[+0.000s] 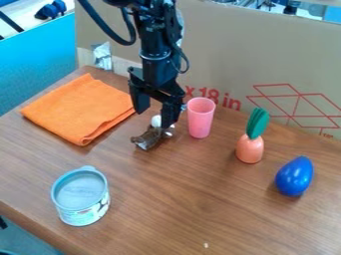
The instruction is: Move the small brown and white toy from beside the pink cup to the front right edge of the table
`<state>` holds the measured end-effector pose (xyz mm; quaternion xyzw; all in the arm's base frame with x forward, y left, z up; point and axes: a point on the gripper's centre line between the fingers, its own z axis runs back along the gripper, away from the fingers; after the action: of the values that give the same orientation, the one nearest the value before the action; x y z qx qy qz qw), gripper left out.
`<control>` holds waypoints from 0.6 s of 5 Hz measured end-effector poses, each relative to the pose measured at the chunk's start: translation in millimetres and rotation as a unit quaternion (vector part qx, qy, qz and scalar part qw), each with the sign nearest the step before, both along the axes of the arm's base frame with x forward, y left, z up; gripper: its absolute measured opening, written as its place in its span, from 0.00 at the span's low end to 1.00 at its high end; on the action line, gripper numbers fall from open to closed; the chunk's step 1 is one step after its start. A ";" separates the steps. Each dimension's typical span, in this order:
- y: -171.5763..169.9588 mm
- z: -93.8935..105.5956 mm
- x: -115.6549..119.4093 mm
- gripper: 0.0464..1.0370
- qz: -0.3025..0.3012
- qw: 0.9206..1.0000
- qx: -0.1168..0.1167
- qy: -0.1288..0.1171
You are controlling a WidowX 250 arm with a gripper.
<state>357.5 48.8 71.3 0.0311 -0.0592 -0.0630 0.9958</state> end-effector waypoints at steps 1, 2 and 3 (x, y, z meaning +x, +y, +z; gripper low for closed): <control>-0.8 -7.0 -0.2 0.97 -0.006 1.000 -0.008 0.006; -2.7 -24.5 -4.5 0.97 -0.011 0.999 -0.030 0.028; 1.1 -39.8 -5.7 0.92 -0.002 0.998 -0.046 0.045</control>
<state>351.7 49.8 31.5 -0.0177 -0.0169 -0.0636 0.9977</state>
